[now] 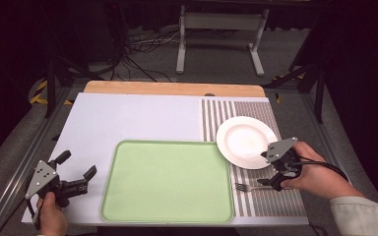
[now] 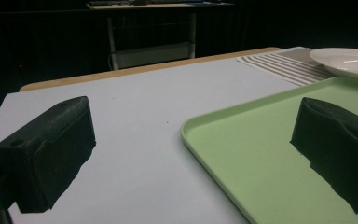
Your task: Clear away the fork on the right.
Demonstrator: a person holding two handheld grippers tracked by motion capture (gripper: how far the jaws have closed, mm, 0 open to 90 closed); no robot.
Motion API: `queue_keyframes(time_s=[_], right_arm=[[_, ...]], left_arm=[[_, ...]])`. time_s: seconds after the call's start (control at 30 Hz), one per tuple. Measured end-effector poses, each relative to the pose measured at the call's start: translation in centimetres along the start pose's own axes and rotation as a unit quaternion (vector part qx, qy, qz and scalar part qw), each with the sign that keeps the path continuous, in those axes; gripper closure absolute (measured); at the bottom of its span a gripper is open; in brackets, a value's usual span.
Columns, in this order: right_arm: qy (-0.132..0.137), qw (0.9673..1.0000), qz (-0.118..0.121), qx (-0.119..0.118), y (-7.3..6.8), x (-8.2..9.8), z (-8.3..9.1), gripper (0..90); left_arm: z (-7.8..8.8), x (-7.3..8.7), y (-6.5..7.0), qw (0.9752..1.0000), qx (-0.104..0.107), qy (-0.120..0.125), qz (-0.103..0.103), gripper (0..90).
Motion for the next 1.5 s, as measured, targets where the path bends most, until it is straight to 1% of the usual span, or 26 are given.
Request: queue_keyframes(time_s=[0.13, 0.23, 0.3, 0.37, 0.43, 0.47, 0.5, 0.53, 0.6, 0.67, 0.73, 0.77, 0.8, 0.83, 0.9, 0.93, 1.0, 1.07, 1.2, 1.27, 1.3, 1.37, 1.4, 1.43, 1.47, 1.5], right_arm=[[-0.025, 0.9996, -0.006, -0.01, -0.2, 0.4, -0.1, 15.9], [-0.032, 0.9993, -0.008, -0.015, -0.3, 0.6, -0.2, 16.1], [-0.042, 0.9989, 0.0, -0.019, -0.3, 0.7, -0.2, 16.9], [-0.042, 0.9988, 0.008, -0.022, -0.4, 0.7, -0.3, 18.2], [-0.049, 0.9982, 0.003, -0.035, -0.7, 0.8, -0.5, 22.0], [-0.055, 0.9977, 0.005, -0.039, -0.8, 1.0, -0.7, 22.8], [-0.055, 0.9977, 0.005, -0.039, -0.8, 1.0, -0.7, 22.8], [-0.067, 0.9965, 0.012, -0.048, -1.0, 1.3, -1.0, 27.3], [-0.083, 0.9944, 0.01, -0.065, -1.5, 1.8, -1.2, 29.8], [-0.097, 0.9925, 0.019, -0.071, -1.6, 2.2, -1.6, 32.5], [-0.111, 0.9905, 0.021, -0.079, -1.9, 2.5, -2.0, 36.4], [-0.111, 0.9905, 0.021, -0.079, -1.9, 2.5, -2.0, 36.4], [-0.127, 0.9879, 0.015, -0.088, -2.2, 3.0, -2.2, 39.9], [-0.127, 0.9879, 0.015, -0.088, -2.2, 3.0, -2.2, 39.9], [-0.144, 0.9851, 0.018, -0.093, -2.2, 3.5, -2.4, 43.5], [-0.16, 0.9822, 0.022, -0.096, -2.2, 3.9, -2.6, 46.1], [-0.163, 0.9816, 0.026, -0.096, -2.2, 4.0, -2.7, 47.1], [-0.178, 0.9785, 0.04, -0.096, -2.1, 4.4, -3.0, 51.9], [-0.209, 0.9707, 0.058, -0.104, -2.2, 4.9, -3.4, 63.7], [-0.219, 0.968, 0.062, -0.105, -2.3, 5.1, -3.6, 67.7], [-0.222, 0.9668, 0.068, -0.106, -2.3, 5.1, -3.6, 69.6], [-0.234, 0.9632, 0.079, -0.106, -2.1, 5.2, -3.7, 75.2], [-0.234, 0.9634, 0.08, -0.104, -2.1, 5.2, -3.7, 76.9], [-0.238, 0.9621, 0.086, -0.102, -2.0, 5.2, -3.7, 78.0], [-0.238, 0.9616, 0.091, -0.101, -2.0, 5.1, -3.8, 79.0], [-0.238, 0.9616, 0.091, -0.101, -2.0, 5.1, -3.8, 79.0]], left_arm=[[0.0, 0.0, 0.0, 1.0, 0.0, 0.0, 0.0, 0.3], [0.0, 0.0, 0.0, 1.0, 0.0, 0.0, 0.0, 0.3], [0.0, 0.0, 0.0, 1.0, 0.0, 0.0, 0.001, 0.3], [0.0, 0.0, 0.0, 1.0, 0.001, 0.0, 0.0, 0.3], [0.0, 0.0, 0.0, 1.0, 0.001, 0.0, 0.0, 0.3], [0.0, 0.0, 0.0, 1.0, 0.001, 0.0, 0.0, 0.3], [0.0, 0.0, 0.0, 1.0, 0.001, 0.0, 0.0, 0.3], [0.0, 0.0, 0.0, 1.0, 0.001, 0.0, 0.0, 0.3], [0.0, -0.1, 0.0, 1.0, 0.0, 0.002, 0.0, 0.3], [0.0, -0.1, 0.0, 1.0, 0.0, 0.002, 0.001, 0.3], [0.0, 0.0, 0.0, 1.0, 0.0, 0.001, 0.001, 0.3], [0.0, 0.0, 0.0, 1.0, 0.0, 0.001, 0.001, 0.3], [0.0, 0.0, 0.0, 1.0, 0.0, 0.001, 0.001, 0.3], [0.0, 0.0, 0.0, 1.0, 0.001, 0.001, 0.0, 0.3], [0.0, 0.0, 0.0, 1.0, 0.001, 0.001, 0.0, 0.3], [0.0, 0.0, 0.0, 1.0, 0.001, 0.001, 0.0, 0.3], [0.0, 0.0, 0.0, 1.0, 0.001, 0.001, 0.001, 0.3], [0.0, 0.0, 0.0, 1.0, 0.001, 0.001, 0.0, 0.3], [0.0, 0.0, 0.0, 1.0, 0.001, 0.0, 0.0, 0.3], [0.0, 0.0, 0.0, 1.0, 0.001, 0.0, 0.001, 0.3], [0.0, 0.0, 0.0, 1.0, 0.001, 0.0, 0.001, 0.3], [0.0, 0.0, 0.0, 1.0, 0.001, 0.001, 0.002, 0.3], [0.0, 0.0, 0.0, 1.0, 0.001, 0.001, 0.004, 0.3], [0.0, 0.0, 0.0, 1.0, 0.001, 0.001, 0.004, 0.3], [0.0, 0.0, 0.0, 1.0, 0.001, 0.001, 0.002, 0.3], [0.0, 0.0, 0.0, 1.0, 0.001, 0.001, 0.002, 0.3]])
Point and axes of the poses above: each handheld gripper's, and its own axes: z roughly backward along the jaws, x roughly out of its underside, y roughly to its right, the point moved 10 cm from there along -z, roughly forward along the jaws, and after that the axes turned 5 degrees about -x, right-handed, at the moved point
